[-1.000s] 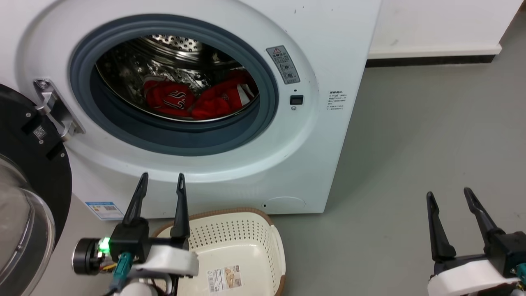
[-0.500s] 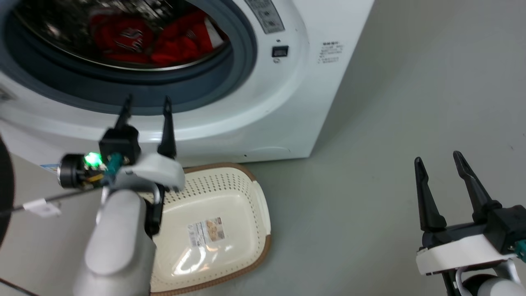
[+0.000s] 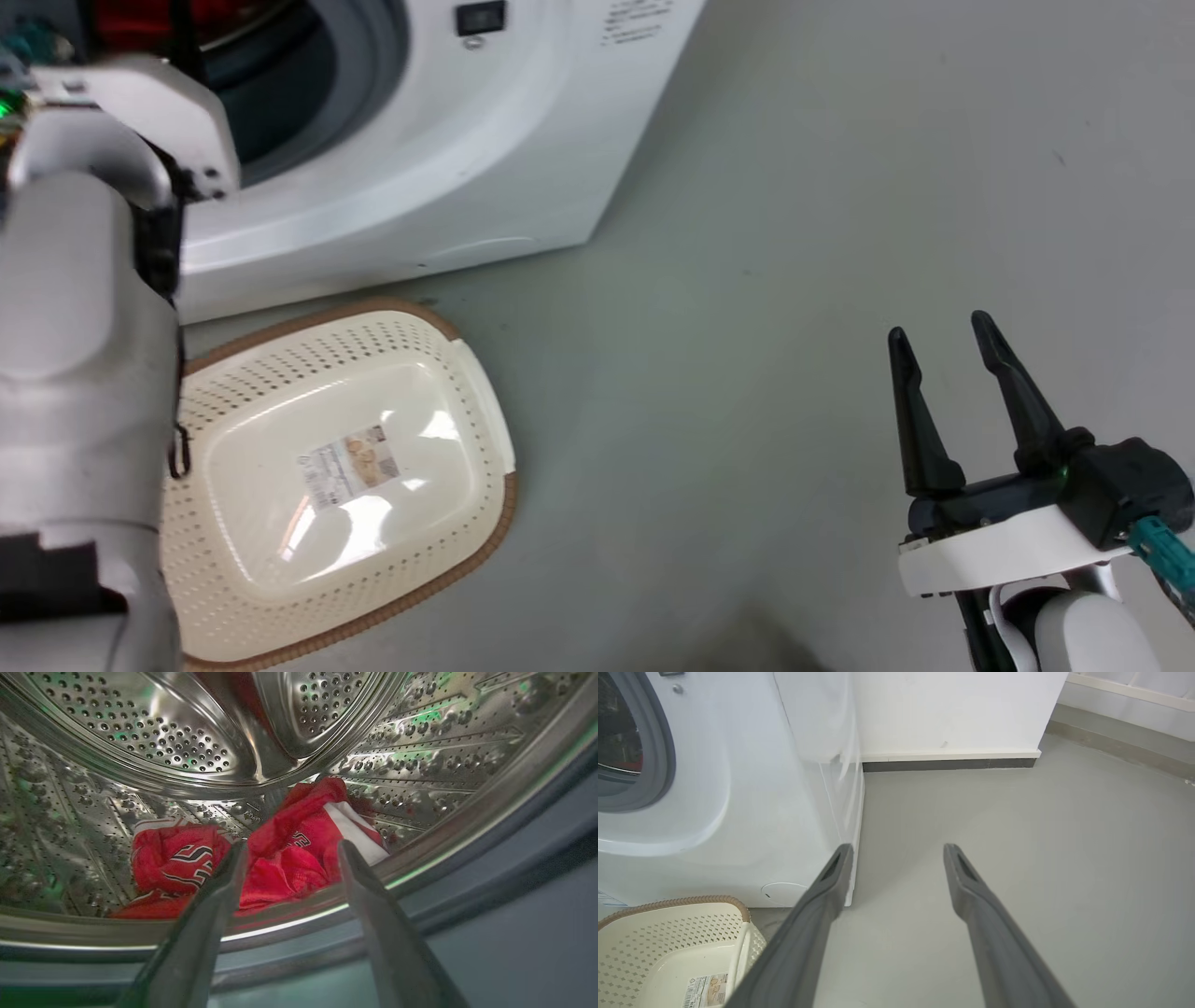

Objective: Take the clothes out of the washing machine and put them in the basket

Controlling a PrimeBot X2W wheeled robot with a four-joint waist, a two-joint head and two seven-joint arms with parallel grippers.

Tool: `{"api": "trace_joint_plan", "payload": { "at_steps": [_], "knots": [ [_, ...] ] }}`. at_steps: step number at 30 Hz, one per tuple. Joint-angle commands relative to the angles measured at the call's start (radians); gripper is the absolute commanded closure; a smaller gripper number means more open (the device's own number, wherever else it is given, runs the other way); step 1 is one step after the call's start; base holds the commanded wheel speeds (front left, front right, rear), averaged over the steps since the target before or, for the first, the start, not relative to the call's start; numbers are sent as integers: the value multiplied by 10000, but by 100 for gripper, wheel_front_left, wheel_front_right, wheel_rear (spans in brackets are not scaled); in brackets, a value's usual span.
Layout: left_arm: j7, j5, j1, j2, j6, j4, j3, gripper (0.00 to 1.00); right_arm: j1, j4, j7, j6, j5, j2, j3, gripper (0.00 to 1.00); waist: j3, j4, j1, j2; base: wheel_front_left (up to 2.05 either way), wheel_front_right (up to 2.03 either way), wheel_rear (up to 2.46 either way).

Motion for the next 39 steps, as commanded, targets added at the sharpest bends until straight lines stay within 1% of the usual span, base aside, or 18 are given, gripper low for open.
{"api": "trace_joint_plan", "payload": {
  "at_steps": [1, 5, 10, 14, 19, 21, 24, 30, 32, 33, 37, 39],
  "knots": [
    [279, 14, -534, 264, -88, 229, 31, 0, -153, 117, -117, -5, 125, 8, 107, 0, 597, -591, -2, -1, 0, 0, 0],
    [1061, 20, -1578, 685, -206, 833, 36, 0, -340, 356, -303, -5, 290, 9, 388, 0, 1024, -948, -2, -1, 0, 0, 0],
    [2227, 132, -2728, 1424, -380, 1255, -37, 0, -457, 646, -513, -5, 548, 9, 749, 0, 1493, -1429, -2, -1, 0, 0, 0],
    [3428, 220, -3390, 2069, -588, 1477, -91, 0, -536, 852, -639, -7, 736, 7, 1053, 0, 1796, -1824, -2, -1, 0, 0, 0],
    [5186, 127, -3935, 2615, -788, 1564, -116, 0, -422, 1050, -750, -5, 885, 9, 1318, 0, 2054, -2149, -2, -1, 0, 0, 0],
    [5925, 164, -4087, 2776, -749, 1515, -114, 0, -439, 1086, -770, -7, 930, 9, 1416, 0, 2163, -2271, -2, -1, 0, 0, 0],
    [6892, 140, -4118, 2994, -554, 1359, -39, 0, -447, 1165, -803, -7, 997, 7, 1544, 0, 2262, -2445, -2, -1, 0, 0, 0],
    [8266, -14, -3569, 3388, -239, 914, 174, 0, -407, 1254, -880, -7, 1110, 7, 1764, 0, 2364, -2663, -2, -1, 0, 0, 0],
    [8583, -140, -3306, 3440, -137, 815, 315, 1, -419, 1279, -871, -7, 1141, 7, 1825, 0, 2363, -2710, -2, -1, 0, 0, 0],
    [8594, -185, -3108, 3544, -61, 596, 374, 100, -453, 1306, -881, -5, 1204, 9, 1872, 0, 2380, -2745, -2, -1, 0, 0, 0],
    [8099, -224, -2895, 3746, 23, 215, 435, 100, -549, 1389, -888, -7, 1239, 7, 1925, 0, 2331, -2781, -2, -1, 0, 0, 0],
    [7574, -249, -2824, 3805, 5, 84, 433, 100, -586, 1414, -899, -7, 1256, 7, 1940, 0, 2264, -2777, -2, -1, 0, 0, 0]
  ]
}}
